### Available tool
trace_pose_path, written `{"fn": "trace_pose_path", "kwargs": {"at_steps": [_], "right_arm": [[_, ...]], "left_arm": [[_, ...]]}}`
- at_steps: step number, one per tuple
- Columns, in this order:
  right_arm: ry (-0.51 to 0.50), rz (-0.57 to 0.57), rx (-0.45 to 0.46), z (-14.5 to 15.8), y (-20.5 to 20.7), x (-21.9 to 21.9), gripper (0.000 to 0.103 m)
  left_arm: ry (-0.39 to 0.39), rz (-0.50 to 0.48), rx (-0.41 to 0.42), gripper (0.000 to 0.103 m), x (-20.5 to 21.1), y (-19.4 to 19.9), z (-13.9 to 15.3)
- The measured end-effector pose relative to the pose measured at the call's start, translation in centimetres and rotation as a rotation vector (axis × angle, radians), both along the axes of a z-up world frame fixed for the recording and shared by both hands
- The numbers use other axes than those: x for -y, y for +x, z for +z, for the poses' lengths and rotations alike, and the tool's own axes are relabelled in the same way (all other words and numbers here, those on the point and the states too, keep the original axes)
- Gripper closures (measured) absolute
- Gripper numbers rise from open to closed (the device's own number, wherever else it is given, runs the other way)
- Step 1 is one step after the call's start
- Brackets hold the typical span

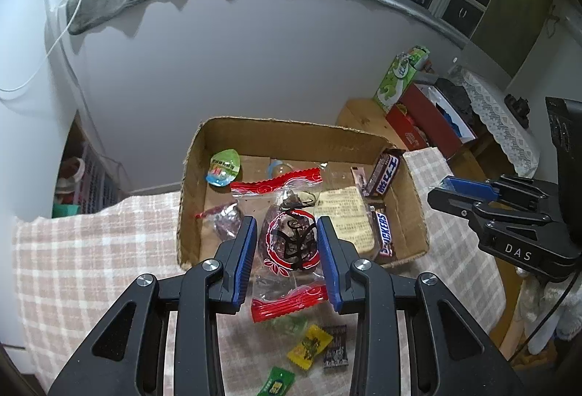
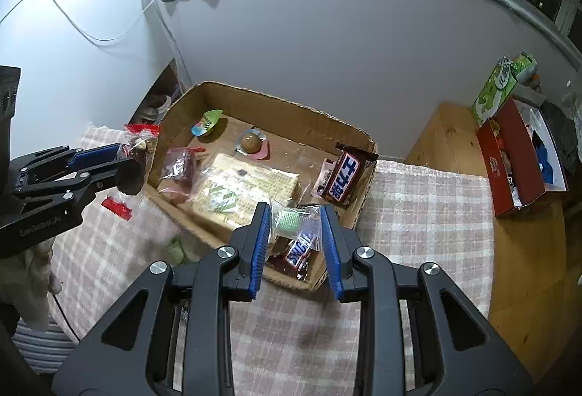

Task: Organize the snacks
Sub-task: 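Carry the candy bag over the box with the left gripper while the right grasps and carries the green candy, then open the left gripper to drop the candy bag while the right drops the green candy, then move both grippers back to the loose candies on the table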

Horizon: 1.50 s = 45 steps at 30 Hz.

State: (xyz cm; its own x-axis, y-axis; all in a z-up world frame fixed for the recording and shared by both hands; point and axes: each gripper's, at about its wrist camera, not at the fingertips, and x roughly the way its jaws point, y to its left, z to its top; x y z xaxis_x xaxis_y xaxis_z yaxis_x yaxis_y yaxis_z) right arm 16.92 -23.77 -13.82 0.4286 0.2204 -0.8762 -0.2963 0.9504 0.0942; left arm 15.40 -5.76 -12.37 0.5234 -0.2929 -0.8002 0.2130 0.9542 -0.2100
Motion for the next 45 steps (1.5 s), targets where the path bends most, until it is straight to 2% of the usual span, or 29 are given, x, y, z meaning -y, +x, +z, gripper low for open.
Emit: {"fn": "trace_pose_path", "kwargs": {"at_steps": [15,17,18,19,21,36,45], "right_arm": [[0.018,-0.025,-0.05,-1.9,2.7,0.3,0.073],[0.016,-0.021,-0.051,-2.0,2.8,0.2,0.071],[0.013,-0.019,-0.052,-2.0,2.9,0.2,0.06],[0.005,-0.02,-0.049,-2.0,2.9,0.2,0.042],[-0.004,-0.026,-0.031,-1.8,2.9,0.2,0.03],[-0.006,-0.039,-0.03,-1.4,2.5,0.3,0.03],[0.015,-0.04,-0.016,-0.4,0.9,0.3,0.03]], "left_arm": [[0.02,-0.005,-0.017,0.07,0.8,2.5,-0.4],[0.024,-0.009,-0.023,0.062,0.8,2.7,-0.5],[0.029,-0.005,-0.019,0.059,0.9,2.6,-0.4],[0.03,-0.003,-0.017,0.055,0.8,2.6,-0.4],[0.028,-0.001,-0.014,0.055,0.7,2.7,-0.3],[0.028,0.014,-0.015,0.055,-0.4,2.3,-0.2],[0.026,0.032,-0.014,0.055,-1.7,0.5,0.1]]}}
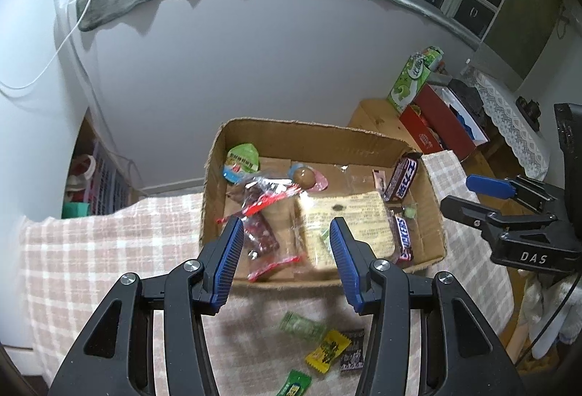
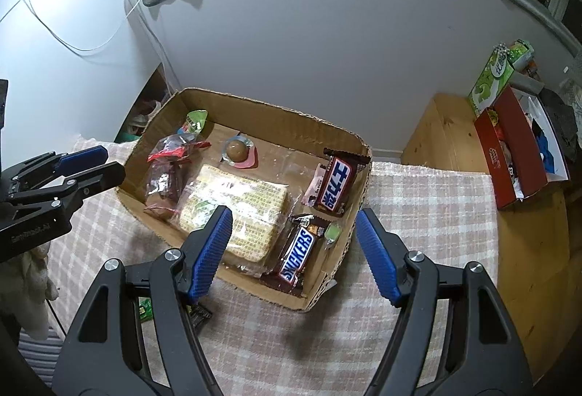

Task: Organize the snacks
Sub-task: 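Move both grippers back to the loose candies on the table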

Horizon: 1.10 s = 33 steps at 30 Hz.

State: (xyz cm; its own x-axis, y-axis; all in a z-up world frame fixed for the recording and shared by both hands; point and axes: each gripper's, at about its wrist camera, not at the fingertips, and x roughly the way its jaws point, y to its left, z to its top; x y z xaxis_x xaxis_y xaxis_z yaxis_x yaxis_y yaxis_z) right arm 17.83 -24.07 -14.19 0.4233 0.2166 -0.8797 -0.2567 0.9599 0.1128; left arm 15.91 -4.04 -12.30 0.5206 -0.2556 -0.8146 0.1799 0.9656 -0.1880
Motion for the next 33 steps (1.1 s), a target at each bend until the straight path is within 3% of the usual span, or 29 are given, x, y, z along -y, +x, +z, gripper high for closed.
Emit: {"fn": "trace_pose_path", "kwargs": {"at_steps": [11,24,27,33], "right_arm": [[0.037,0.029,-0.044,-0.7,-4.2,-1.1,0.03],[0.096,0.07,-0.226,-6.5,-9.1,-3.4,0.03],[0.108,0.074,-0.273,-7.8,-9.6,-4.2,0.039],[0.137,0.063,-0.34,-9.7,-9.6,-5.0,0.041]], "left_arm": [[-0.017,0.019,-0.039,0.055,-2.1,-3.4,-1.1],[-0.03,-0.023,-0.148,0.055,-2.6,-9.4,-5.4],[-0.02,-0.05,-0.172,0.057,-2.1,-10.7,-6.3],[0.012,-0.091,-0.204,0.059,-1.5,-12.2,-7.7]]}}
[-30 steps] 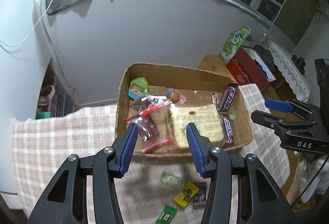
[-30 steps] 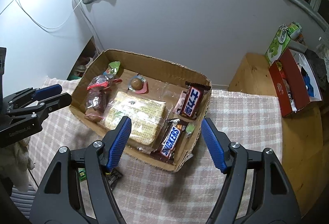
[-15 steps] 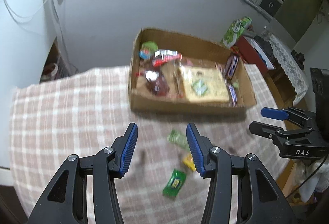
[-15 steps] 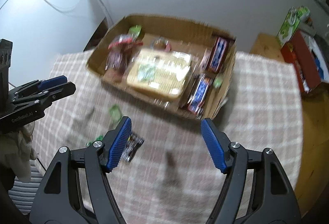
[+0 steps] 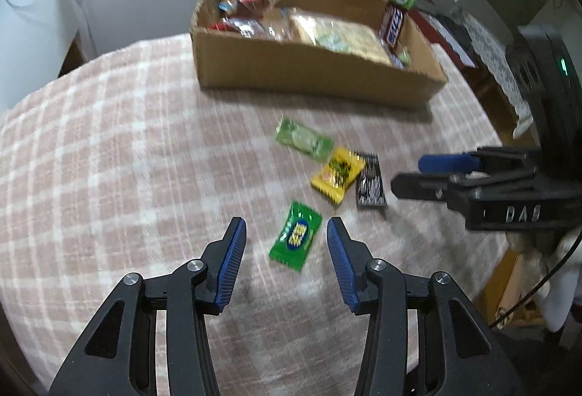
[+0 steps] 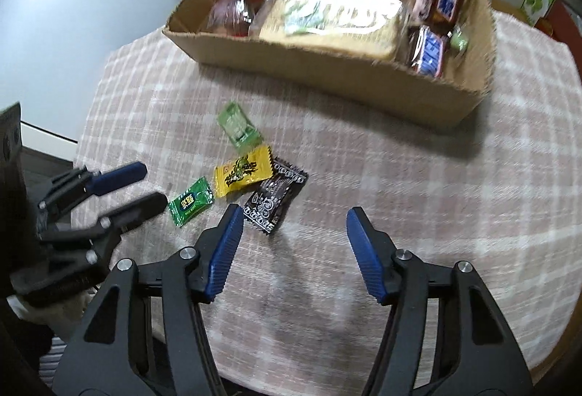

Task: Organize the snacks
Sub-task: 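Move both grippers back to the loose candies on the table, then grasp the green wrapped candy with the left gripper while the right grasps the black wrapped candy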

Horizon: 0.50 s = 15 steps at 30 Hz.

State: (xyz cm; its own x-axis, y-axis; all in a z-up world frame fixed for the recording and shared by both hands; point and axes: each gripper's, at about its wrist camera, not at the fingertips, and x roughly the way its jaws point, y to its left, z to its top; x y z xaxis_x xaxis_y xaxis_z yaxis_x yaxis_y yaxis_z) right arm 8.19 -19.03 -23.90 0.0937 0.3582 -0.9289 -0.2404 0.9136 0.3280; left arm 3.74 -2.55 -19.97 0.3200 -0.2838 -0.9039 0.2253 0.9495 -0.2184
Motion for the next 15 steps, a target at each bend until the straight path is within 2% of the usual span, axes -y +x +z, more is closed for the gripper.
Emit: {"fn": "trace_pose_path", "kwargs": {"at_steps": [3,4,6,15], "right_arm": [[0.013,-0.018,-0.023,-0.6,0.3,-0.2,0.042],[0.008,-0.014,-0.028,-0.7,0.4,-0.4,0.049],[-0.006,-0.002,-0.038,-1.2,0.7,-0.8,0.056],[-0.065,0.031,-0.036,-2.1,1.5,-3.4,0.056]], "left_arm": [[0.023,-0.026,-0.003,0.06,0.4,-0.3,-0.4],[0.029,-0.031,-0.003,0.06,0.5,-0.3,-0.5],[0.031,-0.037,-0.003,0.061,0.6,-0.3,-0.6],[0.055,-0.066,0.008,0.065,1.7,-0.1,-0.9]]}}
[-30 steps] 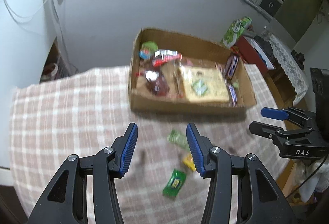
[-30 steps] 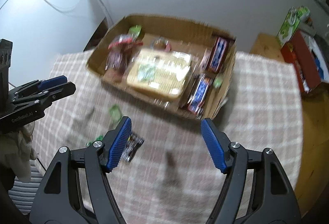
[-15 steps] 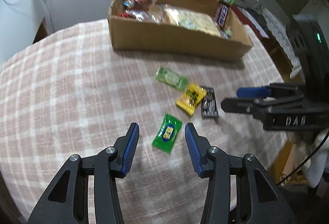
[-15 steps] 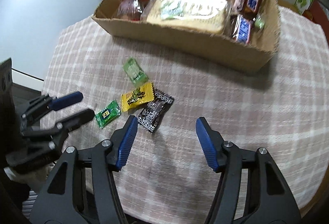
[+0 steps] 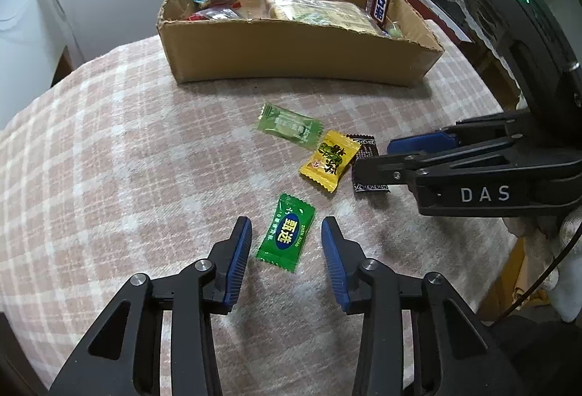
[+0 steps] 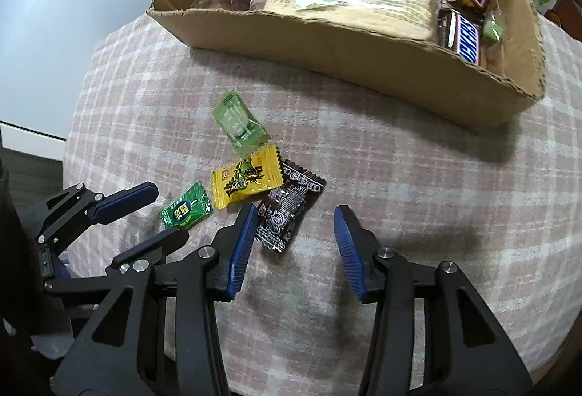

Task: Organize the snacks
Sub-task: 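Grasp the green wrapped candy with the left gripper while the right grasps the black wrapped candy, then carry the green candy over the box with the left gripper while the right carries the black candy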

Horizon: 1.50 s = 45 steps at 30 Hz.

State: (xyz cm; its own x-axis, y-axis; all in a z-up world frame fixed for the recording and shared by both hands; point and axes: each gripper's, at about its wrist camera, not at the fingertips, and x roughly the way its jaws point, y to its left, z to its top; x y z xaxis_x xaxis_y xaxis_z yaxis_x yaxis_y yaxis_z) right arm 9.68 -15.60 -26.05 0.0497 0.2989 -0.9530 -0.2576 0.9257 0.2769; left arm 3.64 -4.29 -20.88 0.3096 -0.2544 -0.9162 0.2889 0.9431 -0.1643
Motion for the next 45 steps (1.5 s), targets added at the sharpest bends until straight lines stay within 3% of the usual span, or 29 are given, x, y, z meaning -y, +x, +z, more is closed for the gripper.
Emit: {"fn": "trace_pose_path", "kwargs": {"at_steps": [6,12,19,20,25,36,45], "right_arm": [[-0.059,0.05,0.014,-0.4,0.7,-2.5,0.057],[-0.129,0.119,0.03,-0.8,0.5,-4.2,0.074],[-0.128,0.132,0.034,-1.0,0.2,-4.5,0.074],[-0.131,0.137,0.036,-1.0,0.3,-3.9,0.074],[-0.129,0.138,0.038,-0.5,0.0,-3.5,0.081],[-0.094,0.119,0.052,0.0,-0.7,-0.5,0.084],[-0.041,0.087,0.113,4.1,-1.6,2.3,0.086]], "left_arm": [[0.014,0.01,-0.01,0.065,0.3,0.7,-0.7],[0.034,-0.01,-0.011,0.065,1.3,0.7,-1.3],[0.066,-0.046,0.017,0.068,2.9,0.9,-1.5],[0.074,-0.052,0.028,0.075,3.2,0.9,-1.5],[0.04,-0.013,0.024,0.083,2.2,1.4,-1.6],[-0.002,0.056,0.031,0.083,-0.4,0.8,-0.8],[-0.028,0.054,0.103,0.084,-0.8,1.2,2.9]]}}
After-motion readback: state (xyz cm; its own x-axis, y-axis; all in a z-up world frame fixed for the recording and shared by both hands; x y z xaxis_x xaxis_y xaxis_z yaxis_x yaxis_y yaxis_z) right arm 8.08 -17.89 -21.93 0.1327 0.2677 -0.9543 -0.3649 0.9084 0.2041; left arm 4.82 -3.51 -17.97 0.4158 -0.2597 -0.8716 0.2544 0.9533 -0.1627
